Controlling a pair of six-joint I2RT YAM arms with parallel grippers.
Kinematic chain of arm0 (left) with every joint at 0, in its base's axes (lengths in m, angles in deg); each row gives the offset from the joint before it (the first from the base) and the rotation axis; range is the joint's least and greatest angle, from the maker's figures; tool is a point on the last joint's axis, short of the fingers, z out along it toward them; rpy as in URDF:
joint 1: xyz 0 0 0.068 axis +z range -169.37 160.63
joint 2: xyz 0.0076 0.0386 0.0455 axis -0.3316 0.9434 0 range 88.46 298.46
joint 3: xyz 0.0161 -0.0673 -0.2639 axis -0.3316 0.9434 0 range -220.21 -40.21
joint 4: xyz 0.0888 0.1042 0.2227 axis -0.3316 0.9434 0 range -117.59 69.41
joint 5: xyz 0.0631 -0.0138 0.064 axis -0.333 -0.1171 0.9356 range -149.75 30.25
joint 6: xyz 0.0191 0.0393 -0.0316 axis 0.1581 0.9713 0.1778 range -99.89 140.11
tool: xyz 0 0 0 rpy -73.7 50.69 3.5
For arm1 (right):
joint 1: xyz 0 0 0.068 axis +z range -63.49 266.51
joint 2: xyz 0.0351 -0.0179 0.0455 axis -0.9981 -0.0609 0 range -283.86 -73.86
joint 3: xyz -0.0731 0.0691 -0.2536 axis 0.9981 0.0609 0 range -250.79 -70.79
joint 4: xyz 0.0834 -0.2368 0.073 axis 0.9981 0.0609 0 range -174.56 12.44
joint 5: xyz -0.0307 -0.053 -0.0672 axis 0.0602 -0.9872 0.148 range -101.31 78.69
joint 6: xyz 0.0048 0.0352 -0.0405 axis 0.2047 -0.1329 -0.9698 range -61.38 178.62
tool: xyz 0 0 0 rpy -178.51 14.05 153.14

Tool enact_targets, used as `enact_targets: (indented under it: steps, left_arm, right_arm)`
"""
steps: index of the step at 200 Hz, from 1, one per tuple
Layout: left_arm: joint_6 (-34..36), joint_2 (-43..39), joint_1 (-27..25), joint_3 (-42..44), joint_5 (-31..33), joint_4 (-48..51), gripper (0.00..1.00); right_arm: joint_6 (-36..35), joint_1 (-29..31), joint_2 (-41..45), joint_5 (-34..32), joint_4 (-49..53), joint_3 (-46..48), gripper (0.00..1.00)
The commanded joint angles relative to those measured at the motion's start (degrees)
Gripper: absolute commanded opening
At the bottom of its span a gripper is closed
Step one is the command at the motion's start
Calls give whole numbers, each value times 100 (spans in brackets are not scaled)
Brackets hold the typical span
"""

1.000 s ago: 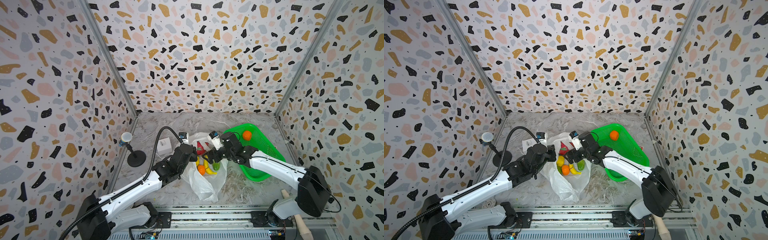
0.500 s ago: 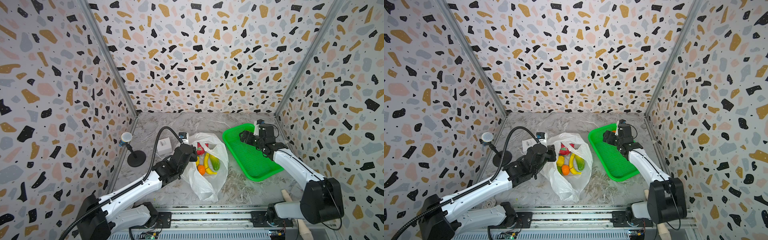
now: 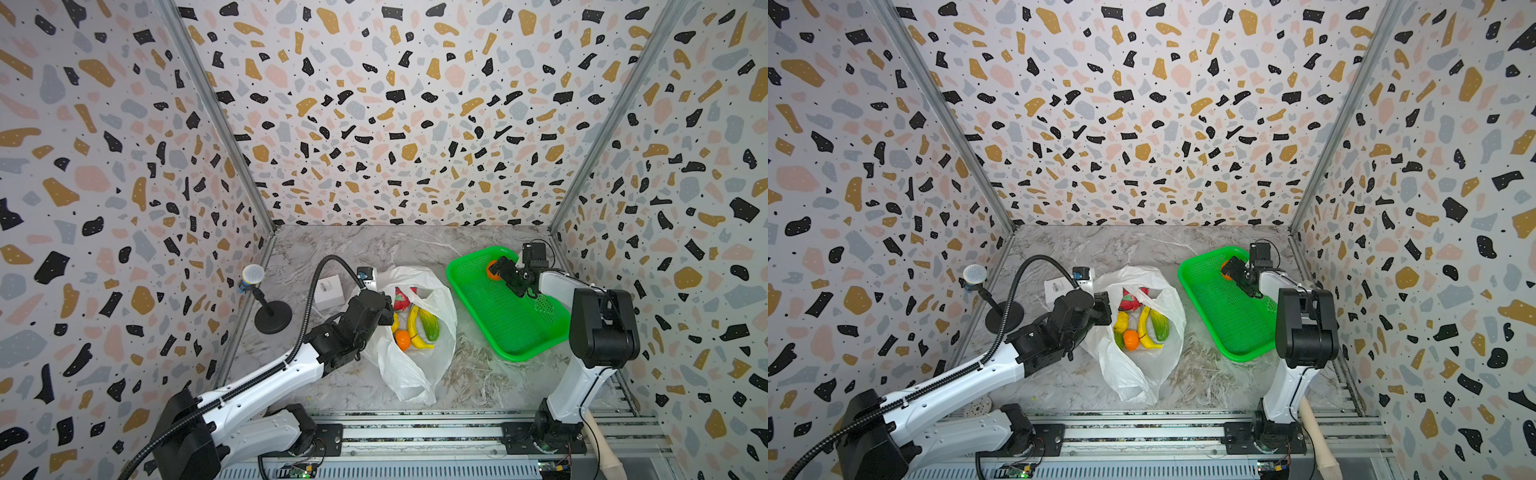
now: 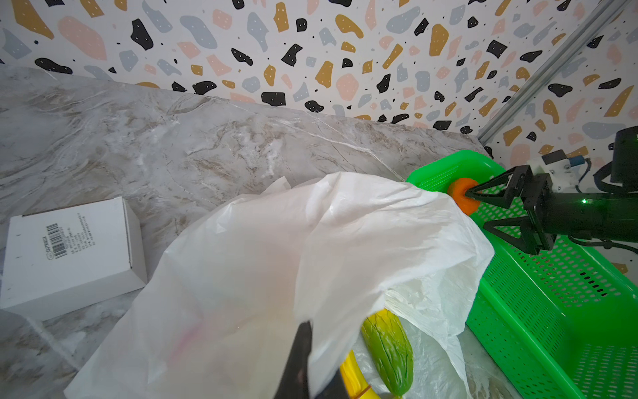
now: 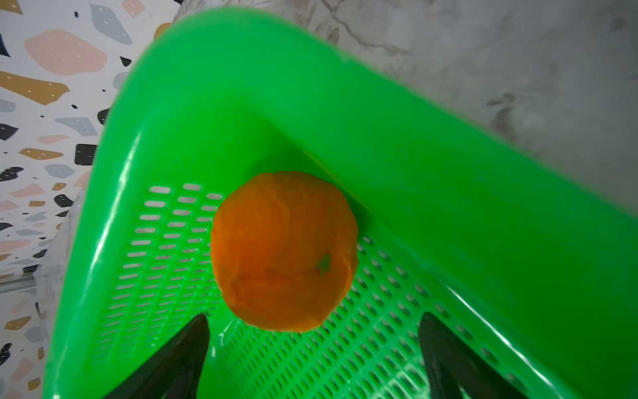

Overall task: Place the fruits into the plastic bag
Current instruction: 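Move the right gripper to the basket and grasp the large orange, then carry the large orange into the bag opening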

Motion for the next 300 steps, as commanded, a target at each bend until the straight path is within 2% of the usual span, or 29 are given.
enact_targets:
  steps: [1, 31, 48, 78, 107, 133, 160, 187, 208, 224, 243, 259, 271, 300]
  left_arm:
    - [71, -100, 49, 86, 131, -173, 0]
    - [80, -74, 84, 98, 114, -200, 0]
    - [84, -47, 105, 98, 84, -201, 0]
    - [115, -27, 137, 74, 59, -200, 0]
    - [115, -14, 169, 54, 47, -192, 0]
    - [88, -12, 178, 46, 34, -200, 0]
    - [98, 32, 180, 28, -15, -202, 0]
    - [115, 50, 178, 4, -31, -209, 0]
    - [121, 88, 175, -7, -56, -243, 0]
    - [121, 126, 183, -33, -93, -270, 0]
    - [116, 172, 177, -86, -124, -271, 0]
    - [82, 160, 178, -108, -103, -249, 0]
    - [65, 123, 183, -113, -74, -236, 0]
    - [60, -59, 182, -102, 42, -78, 0]
  right_arm:
    - [290, -6, -111, 308, -199, -294, 95]
    - [408, -18, -345, 306, -428, -406, 92]
    - [497, -11, -413, 289, -543, -413, 87]
    - [550, -14, -442, 306, -865, -329, 61]
    - [434, -11, -370, 414, -795, -379, 48]
    - [438, -1, 148, 659, -838, -19, 46]
    - [173, 240, 1260, 912, -834, 591, 46]
    - [-819, 999, 2508, 996, -516, 1017, 47]
    - [-1466, 1935, 3149, 1008, -214, 1285, 46]
    - [-1838, 2780, 3327, 1174, -130, 1481, 47]
    - [-2098, 3670, 3118, 1289, -40, 1577, 47]
    - [-2427, 4201, 2724, 1090, 179, 1389, 48]
    - [-2629, 4395, 2370, 915, 417, 1127, 48]
    - [-2710, 4420, 1731, 795, 537, 716, 48]
